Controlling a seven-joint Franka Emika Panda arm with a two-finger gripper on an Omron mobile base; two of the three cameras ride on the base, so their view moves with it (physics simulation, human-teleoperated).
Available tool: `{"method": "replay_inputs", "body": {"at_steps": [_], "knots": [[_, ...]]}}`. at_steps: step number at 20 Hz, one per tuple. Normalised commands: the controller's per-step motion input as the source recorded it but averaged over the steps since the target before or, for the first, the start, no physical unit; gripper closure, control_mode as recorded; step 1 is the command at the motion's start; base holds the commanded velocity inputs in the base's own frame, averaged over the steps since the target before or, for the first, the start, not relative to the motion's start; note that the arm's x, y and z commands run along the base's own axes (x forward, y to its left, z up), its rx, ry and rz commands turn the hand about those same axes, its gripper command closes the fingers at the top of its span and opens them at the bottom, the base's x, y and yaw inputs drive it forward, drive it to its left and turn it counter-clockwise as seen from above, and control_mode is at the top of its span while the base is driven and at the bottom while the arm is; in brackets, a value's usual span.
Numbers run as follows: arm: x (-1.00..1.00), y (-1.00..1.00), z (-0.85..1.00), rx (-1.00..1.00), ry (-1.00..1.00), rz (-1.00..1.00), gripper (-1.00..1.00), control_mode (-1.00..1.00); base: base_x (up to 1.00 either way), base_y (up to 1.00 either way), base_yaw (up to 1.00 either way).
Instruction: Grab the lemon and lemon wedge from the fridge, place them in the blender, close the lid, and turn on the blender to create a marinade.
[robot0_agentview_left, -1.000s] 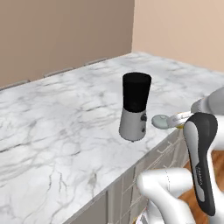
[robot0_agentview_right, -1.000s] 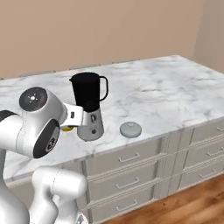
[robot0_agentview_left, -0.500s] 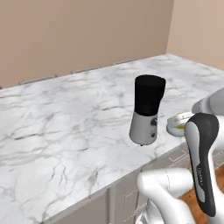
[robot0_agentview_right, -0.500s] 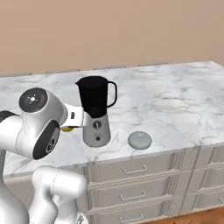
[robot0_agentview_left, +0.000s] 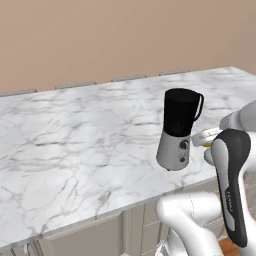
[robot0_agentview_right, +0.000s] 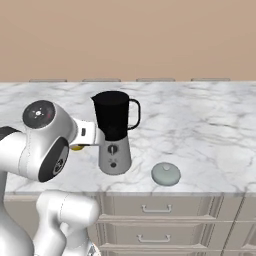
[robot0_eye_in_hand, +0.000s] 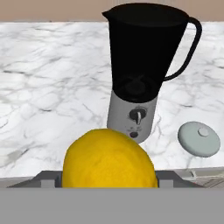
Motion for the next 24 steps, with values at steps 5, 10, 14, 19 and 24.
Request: {"method": "replay_inputs", "body": {"at_steps": [5, 10, 14, 19, 24], "knots": [[0.00, -0.06, 0.08, 0.00, -0.09, 0.03, 1.00, -1.00, 0.00, -0.07, 0.04], [0.00, 0.00, 0.53, 0.00, -0.11, 0.00, 1.00, -1.00, 0.00, 0.00, 0.00], [0.05, 0.00, 0.68, 0.00, -0.08, 0.00, 1.00, -1.00, 0.00, 0.00, 0.00], [0.20, 0.00, 0.42, 0.00, 0.00, 0.00, 1.00, -1.00, 0.00, 0.00, 0.00], [0.28, 0.00, 0.09, 0.00, 0.03, 0.00, 1.00, -1.00, 0.00, 0.00, 0.00]]}}
